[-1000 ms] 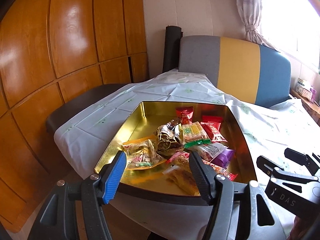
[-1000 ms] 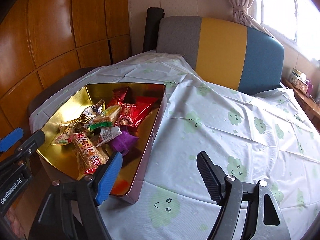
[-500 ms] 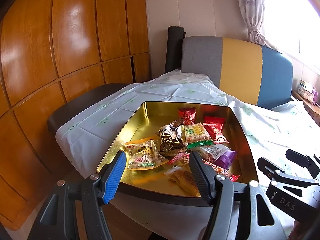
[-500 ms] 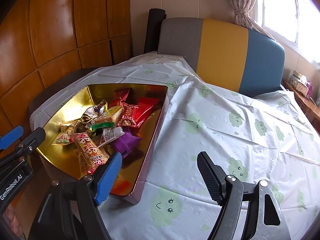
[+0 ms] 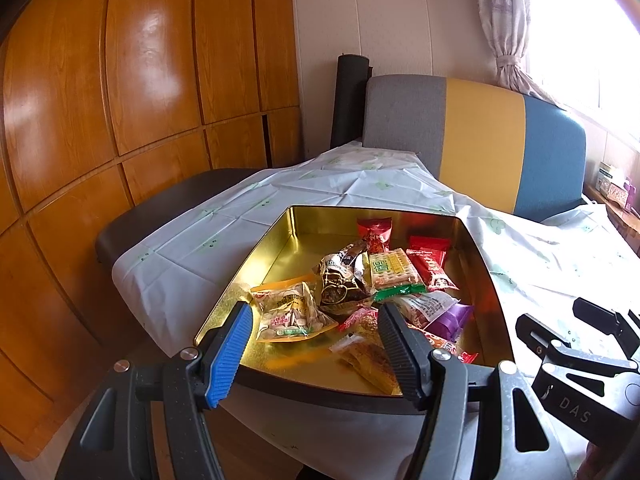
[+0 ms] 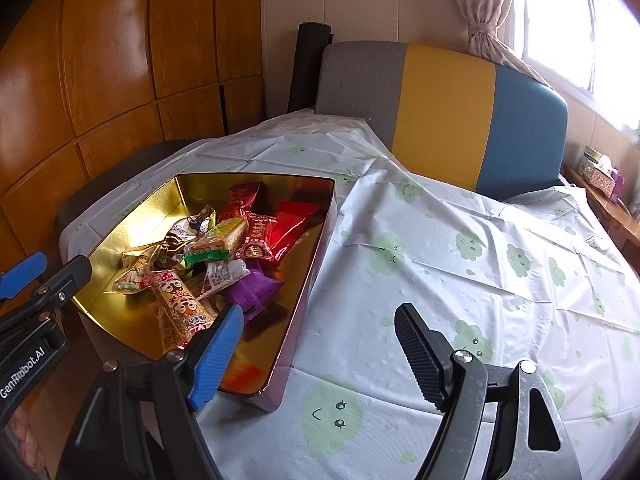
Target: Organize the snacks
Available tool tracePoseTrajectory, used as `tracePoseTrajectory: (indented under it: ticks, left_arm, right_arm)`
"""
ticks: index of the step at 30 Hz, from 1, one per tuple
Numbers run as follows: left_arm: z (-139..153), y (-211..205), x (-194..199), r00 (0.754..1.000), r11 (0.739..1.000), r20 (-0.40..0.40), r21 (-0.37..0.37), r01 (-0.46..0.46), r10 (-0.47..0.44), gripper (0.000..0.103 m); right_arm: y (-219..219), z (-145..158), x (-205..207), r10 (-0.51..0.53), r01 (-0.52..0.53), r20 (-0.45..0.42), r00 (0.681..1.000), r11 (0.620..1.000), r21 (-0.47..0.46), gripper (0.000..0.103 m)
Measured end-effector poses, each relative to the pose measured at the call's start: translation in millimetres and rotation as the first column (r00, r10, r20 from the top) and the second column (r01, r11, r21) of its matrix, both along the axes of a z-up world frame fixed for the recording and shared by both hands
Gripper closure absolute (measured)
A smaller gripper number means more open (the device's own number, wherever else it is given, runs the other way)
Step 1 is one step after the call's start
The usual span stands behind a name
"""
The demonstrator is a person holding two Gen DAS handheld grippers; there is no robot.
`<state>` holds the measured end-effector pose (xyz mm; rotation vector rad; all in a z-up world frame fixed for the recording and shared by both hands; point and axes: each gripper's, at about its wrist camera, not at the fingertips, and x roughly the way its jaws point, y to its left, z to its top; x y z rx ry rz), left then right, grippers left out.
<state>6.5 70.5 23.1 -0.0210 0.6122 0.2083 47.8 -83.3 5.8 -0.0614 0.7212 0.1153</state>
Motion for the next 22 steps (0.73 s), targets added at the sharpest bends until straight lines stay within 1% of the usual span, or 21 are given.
tracePoseTrajectory:
  ticks: [11, 14, 20, 22]
  left_arm:
    - [0.2, -1.6, 0.2, 1.000, 1.000, -0.002, 0.006, 0.001, -0.001, 0.037]
    - [0.1, -3.0, 1.0, 1.000, 1.000, -0.010, 0.019, 0.011, -0.011, 0.037]
    - [1.0, -3.6, -3.0, 1.000, 1.000, 0.017, 0.031, 0.004, -0.004, 0.037]
    - [1.2, -2.7, -2.2, 1.000, 1.000, 0.015, 0.025, 0.003, -0.003, 0.037]
  right_arm:
    - [-0.5, 0.8, -1.0, -0.003, 0.003, 0.007, 1.000, 1.000, -0.001, 0.024]
    - [-0.6, 1.0, -1.0, -0.003, 0.003, 0.008, 1.000, 1.000, -0.001, 0.024]
    - [-1.8, 0.7, -1.0, -0.007, 0.007, 0.009, 1.000, 1.000, -0.002, 0.024]
    - [-3.3, 0.3, -0.4, -0.010, 0.010, 0.005, 1.000, 1.000, -0.001, 0.024]
